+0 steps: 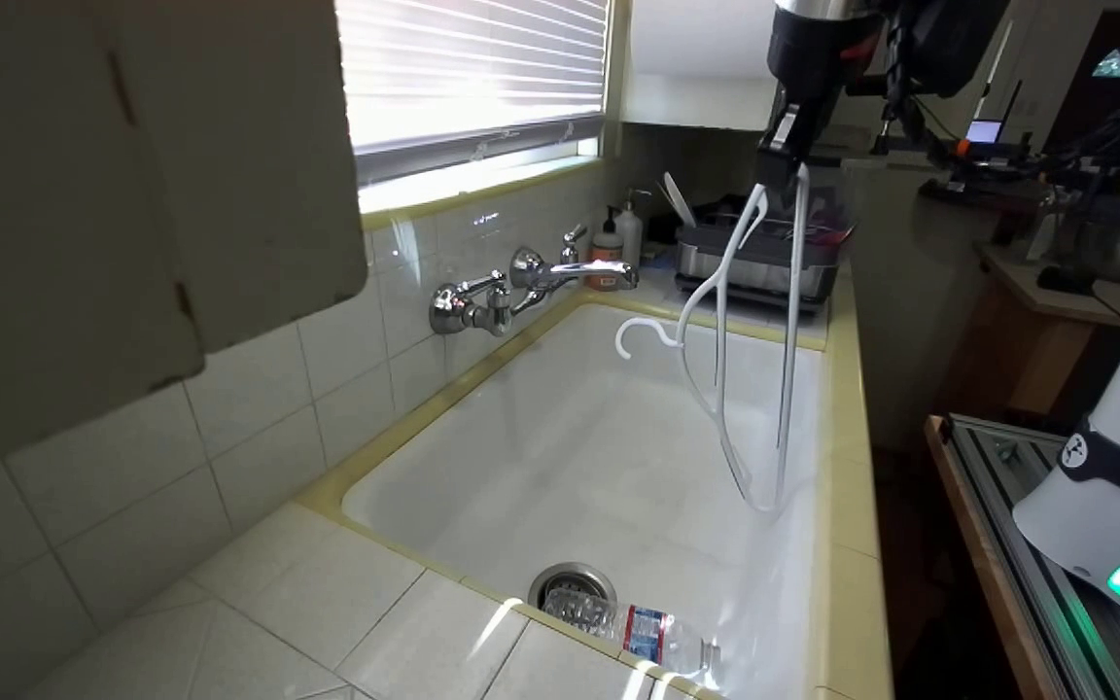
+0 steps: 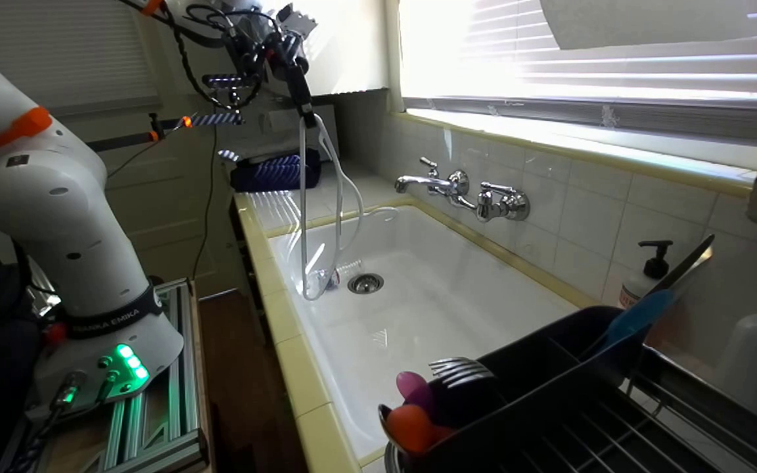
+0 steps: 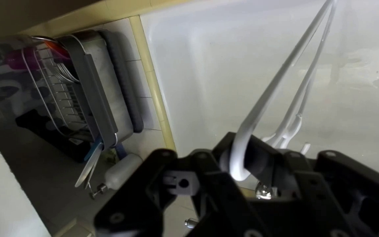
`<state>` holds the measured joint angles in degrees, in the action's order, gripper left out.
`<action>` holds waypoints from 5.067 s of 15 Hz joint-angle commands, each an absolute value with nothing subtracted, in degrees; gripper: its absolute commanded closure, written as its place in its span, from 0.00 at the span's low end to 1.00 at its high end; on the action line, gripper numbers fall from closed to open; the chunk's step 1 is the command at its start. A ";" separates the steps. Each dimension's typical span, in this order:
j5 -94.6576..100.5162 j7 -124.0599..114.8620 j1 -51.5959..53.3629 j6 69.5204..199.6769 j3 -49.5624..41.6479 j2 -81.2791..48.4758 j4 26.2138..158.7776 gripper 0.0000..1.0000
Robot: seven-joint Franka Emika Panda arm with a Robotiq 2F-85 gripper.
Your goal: Hang the hanger on the tap
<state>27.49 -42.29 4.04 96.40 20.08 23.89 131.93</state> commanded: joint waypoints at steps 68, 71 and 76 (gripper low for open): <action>36.20 -58.48 8.73 75.55 16.57 3.94 100.49 0.98; 36.32 -59.26 9.04 75.86 16.24 3.04 99.48 0.98; 36.16 -60.94 9.61 76.39 15.71 1.81 97.67 0.98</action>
<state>35.35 -59.28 8.21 77.20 16.60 3.26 99.77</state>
